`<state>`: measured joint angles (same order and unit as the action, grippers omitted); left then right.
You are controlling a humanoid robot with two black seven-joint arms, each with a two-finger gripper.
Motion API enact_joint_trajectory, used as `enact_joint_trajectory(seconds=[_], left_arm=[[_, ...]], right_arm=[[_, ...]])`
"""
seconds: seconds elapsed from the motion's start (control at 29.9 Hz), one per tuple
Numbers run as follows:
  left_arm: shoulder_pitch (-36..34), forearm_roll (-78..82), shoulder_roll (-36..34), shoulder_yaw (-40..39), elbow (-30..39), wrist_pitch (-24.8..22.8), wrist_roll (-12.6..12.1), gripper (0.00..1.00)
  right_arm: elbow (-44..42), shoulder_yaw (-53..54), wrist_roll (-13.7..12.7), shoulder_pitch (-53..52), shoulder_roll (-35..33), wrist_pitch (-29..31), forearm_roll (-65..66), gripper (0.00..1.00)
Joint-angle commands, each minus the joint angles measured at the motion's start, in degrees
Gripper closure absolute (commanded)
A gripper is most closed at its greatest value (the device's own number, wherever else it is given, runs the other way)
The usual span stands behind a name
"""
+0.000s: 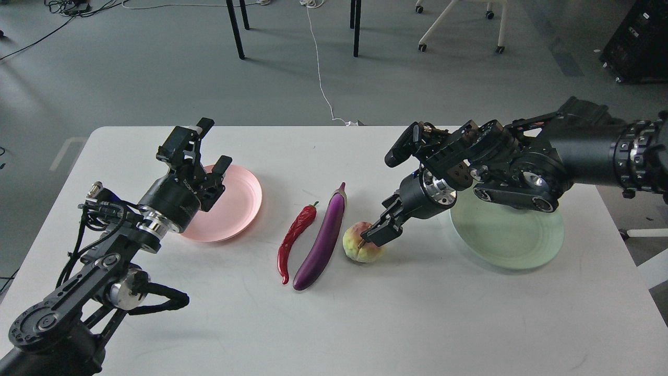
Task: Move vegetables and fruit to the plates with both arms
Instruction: 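Reach the right gripper to the peach and grasp it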
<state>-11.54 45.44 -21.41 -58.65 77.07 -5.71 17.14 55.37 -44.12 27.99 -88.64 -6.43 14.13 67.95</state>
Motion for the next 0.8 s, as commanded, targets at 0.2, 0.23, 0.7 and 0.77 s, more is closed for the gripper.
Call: enact_joint_trajectory(seconds=[0.2,0.23,0.7,0.77], left_arm=[[0.0,0.0,-0.1,0.0,0.0,0.0,0.0,0.02],[0.0,0.0,-0.1,-0.1,0.0,0.0,0.0,0.02],[-0.1,0.0,-0.9,-0.1,0.0,0.0,0.0,0.02],[0.0,0.0,-0.9,-0.1,0.0,-0.1,0.0,0.02]], right_arm=[[-4.1,-0.1,0.0,2.0,5.5,-0.2,-0.2,0.05],[-4.5,-0.1,0.0,2.2,6.0,-0.2,-0.2,0.05],[-6.3,-3.0,0.0,3.8,6.4,0.3,-0.2,0.22],[-6.3,-3.2,0.0,3.9,6.4,0.3,-0.2,0.38]])
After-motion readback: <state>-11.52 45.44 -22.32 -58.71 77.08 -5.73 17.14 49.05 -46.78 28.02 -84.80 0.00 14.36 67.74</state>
